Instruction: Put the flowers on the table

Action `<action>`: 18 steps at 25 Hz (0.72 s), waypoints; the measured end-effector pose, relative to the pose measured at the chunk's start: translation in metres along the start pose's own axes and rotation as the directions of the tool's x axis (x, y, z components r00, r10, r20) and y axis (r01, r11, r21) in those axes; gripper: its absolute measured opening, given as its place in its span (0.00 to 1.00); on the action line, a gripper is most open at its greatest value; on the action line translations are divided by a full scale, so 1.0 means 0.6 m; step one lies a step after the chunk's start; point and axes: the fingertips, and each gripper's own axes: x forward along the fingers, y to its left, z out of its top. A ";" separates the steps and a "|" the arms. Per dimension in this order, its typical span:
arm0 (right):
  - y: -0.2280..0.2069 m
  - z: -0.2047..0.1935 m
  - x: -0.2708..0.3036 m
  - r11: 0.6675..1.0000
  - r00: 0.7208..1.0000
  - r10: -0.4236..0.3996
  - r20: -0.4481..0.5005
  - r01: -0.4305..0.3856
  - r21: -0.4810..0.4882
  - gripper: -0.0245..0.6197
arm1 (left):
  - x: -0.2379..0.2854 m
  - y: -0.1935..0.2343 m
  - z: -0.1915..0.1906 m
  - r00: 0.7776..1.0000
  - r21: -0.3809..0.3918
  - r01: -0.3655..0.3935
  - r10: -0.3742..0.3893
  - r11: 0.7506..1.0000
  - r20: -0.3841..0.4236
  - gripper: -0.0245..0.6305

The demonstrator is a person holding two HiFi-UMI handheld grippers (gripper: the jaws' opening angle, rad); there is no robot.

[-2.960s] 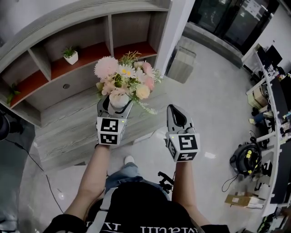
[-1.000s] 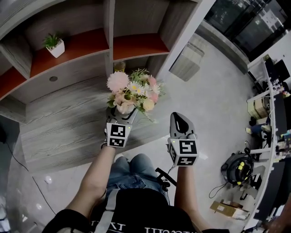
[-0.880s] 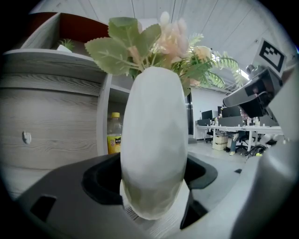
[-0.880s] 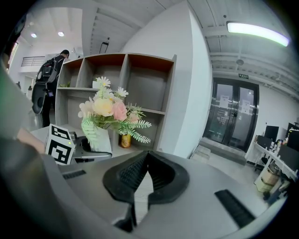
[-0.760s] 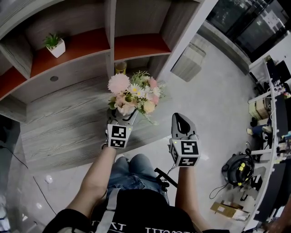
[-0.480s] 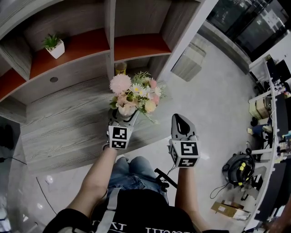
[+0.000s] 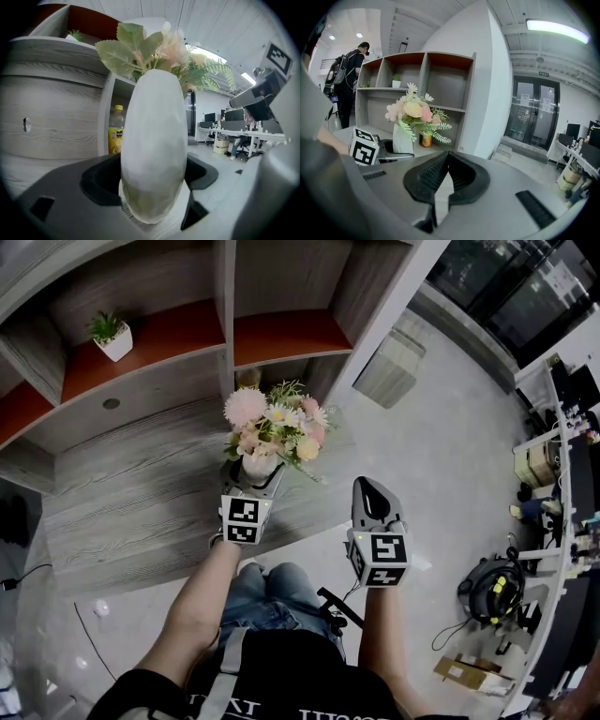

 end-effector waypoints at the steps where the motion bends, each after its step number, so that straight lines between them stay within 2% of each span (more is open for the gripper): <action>1: -0.001 0.000 -0.001 1.000 1.000 0.001 0.001 -0.001 0.003 0.06 | 0.000 -0.001 0.001 1.000 0.003 0.002 -0.002 1.000 -0.006 0.61; 8: -0.003 0.006 -0.005 1.000 1.000 0.007 0.011 -0.007 0.013 0.06 | 0.000 -0.004 -0.006 0.997 0.023 0.006 -0.004 1.000 -0.072 0.61; 18: -0.011 0.017 -0.028 0.999 1.000 0.027 0.016 -0.027 0.029 0.06 | -0.022 -0.013 0.006 0.995 0.015 -0.004 0.006 1.000 -0.096 0.67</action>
